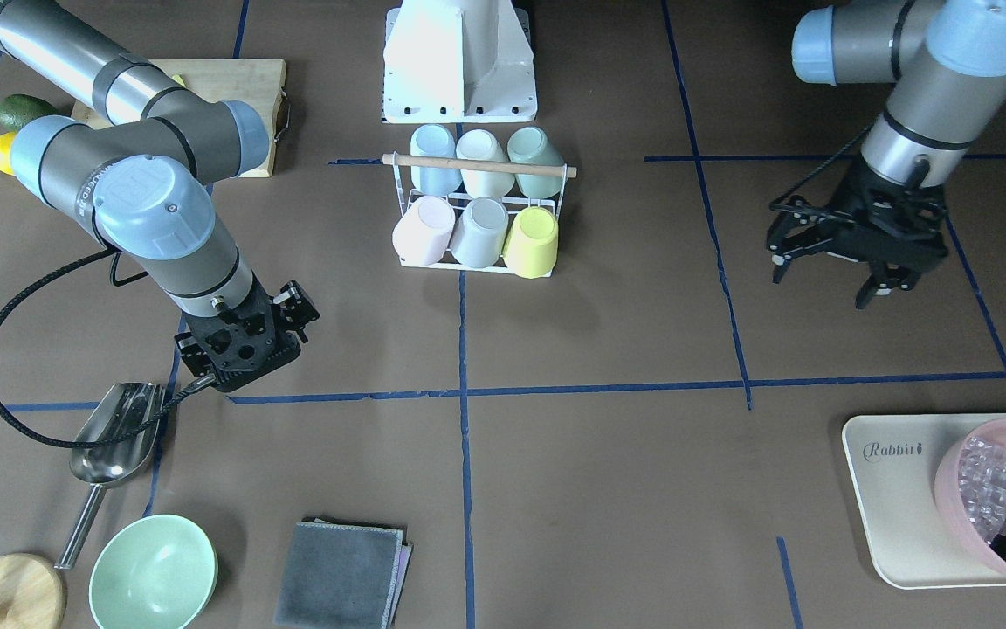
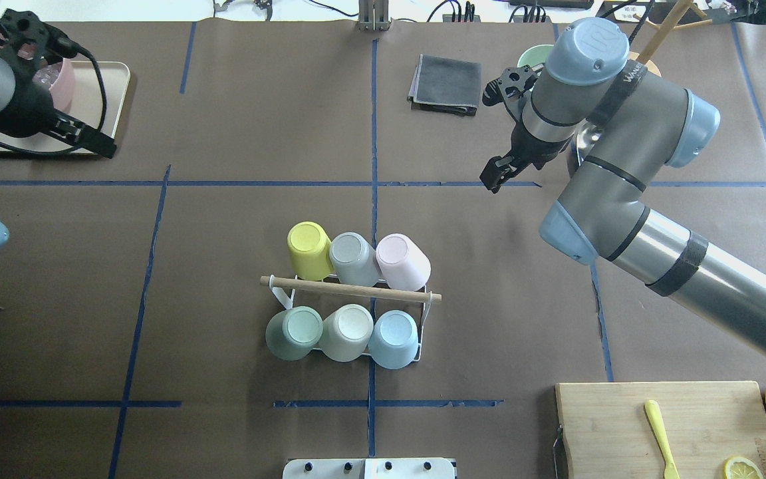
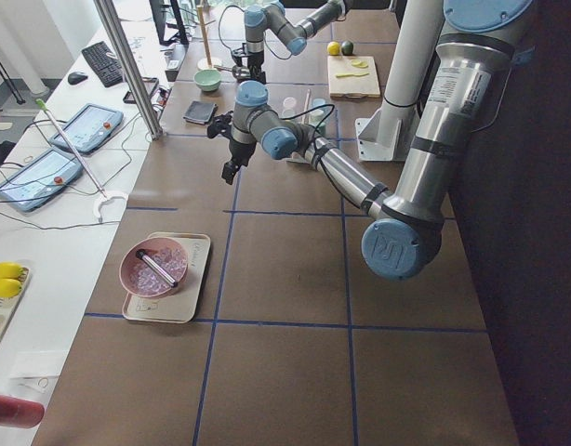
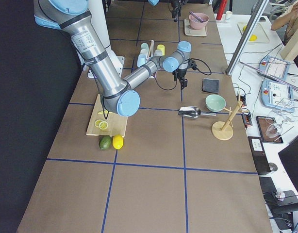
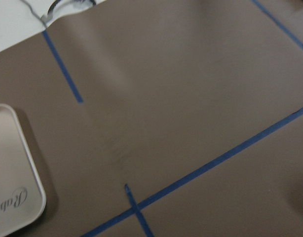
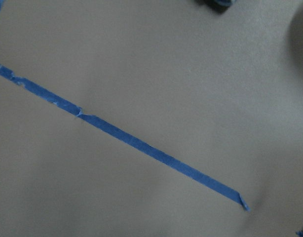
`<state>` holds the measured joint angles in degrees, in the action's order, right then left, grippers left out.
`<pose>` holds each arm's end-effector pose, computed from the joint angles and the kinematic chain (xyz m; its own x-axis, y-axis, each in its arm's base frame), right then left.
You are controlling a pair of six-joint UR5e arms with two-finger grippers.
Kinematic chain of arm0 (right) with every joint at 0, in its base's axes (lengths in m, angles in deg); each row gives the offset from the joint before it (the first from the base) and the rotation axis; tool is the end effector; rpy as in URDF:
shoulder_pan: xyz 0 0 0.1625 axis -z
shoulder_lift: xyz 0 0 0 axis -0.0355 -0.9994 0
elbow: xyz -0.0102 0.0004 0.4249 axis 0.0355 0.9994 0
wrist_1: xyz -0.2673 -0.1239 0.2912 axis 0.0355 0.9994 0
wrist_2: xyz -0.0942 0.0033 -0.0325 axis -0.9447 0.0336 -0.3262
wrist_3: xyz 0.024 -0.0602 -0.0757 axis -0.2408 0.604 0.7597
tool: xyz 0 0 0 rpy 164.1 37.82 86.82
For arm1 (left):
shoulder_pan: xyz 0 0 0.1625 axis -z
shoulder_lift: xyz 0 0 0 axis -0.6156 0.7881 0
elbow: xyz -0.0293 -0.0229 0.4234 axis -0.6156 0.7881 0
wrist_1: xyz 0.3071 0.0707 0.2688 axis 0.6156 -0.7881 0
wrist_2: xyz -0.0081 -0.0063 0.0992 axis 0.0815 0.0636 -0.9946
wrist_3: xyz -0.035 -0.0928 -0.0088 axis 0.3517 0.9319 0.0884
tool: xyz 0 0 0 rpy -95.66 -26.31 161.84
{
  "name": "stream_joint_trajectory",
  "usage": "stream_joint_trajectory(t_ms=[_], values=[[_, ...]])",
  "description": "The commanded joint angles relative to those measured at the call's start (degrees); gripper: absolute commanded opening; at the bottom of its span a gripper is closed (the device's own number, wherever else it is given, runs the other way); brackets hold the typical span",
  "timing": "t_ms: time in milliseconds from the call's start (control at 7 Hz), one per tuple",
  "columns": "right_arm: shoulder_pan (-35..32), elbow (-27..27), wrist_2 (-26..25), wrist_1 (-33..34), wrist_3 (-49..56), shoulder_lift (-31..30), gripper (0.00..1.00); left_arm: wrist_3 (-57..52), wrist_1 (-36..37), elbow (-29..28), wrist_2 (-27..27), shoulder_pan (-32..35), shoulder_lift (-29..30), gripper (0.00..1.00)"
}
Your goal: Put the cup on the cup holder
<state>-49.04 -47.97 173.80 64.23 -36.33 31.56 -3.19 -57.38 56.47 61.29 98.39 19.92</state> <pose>-0.4139 -0.5657 0.3286 0.6379 -0.4568 0.6200 0.3182 0.8895 0.3280 0.2087 -0.5362 0.3658 0.7110 0.3185 -0.6269 -0.0836 0.9235 0.3743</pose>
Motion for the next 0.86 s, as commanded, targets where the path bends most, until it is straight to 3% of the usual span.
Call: stream_joint_trajectory(t_ms=[0, 143, 286, 429, 571, 714], values=[[-3.4, -3.0, 2.9, 1.6, -0.1, -4.2, 1.00, -0.1, 5.0, -4.0, 3.6, 7.3, -3.0, 1.00], [-6.3, -3.3, 3.3, 1.6, 0.1, -7.2, 1.00, 0.0, 4.9, -4.8, 4.5, 8.8, -4.9, 1.00], [-9.0, -3.3, 5.1, 1.7, 0.1, -9.2, 1.00, -0.1, 4.1, -7.0, 10.4, 10.1, -6.9, 1.00], [-13.3, -3.2, 7.0, 3.0, 0.1, -11.4, 1.00, -0.1, 1.7, -9.5, 12.7, 12.8, -9.6, 1.00], [-17.0, -3.2, 9.6, 4.5, 0.2, -14.7, 1.00, -0.1, -4.4, -10.6, 13.1, 14.1, -12.3, 1.00], [-20.3, -3.3, 10.2, 4.3, 0.4, -18.2, 1.00, -1.0, -6.0, -10.8, 13.1, 17.2, -15.0, 1.00]])
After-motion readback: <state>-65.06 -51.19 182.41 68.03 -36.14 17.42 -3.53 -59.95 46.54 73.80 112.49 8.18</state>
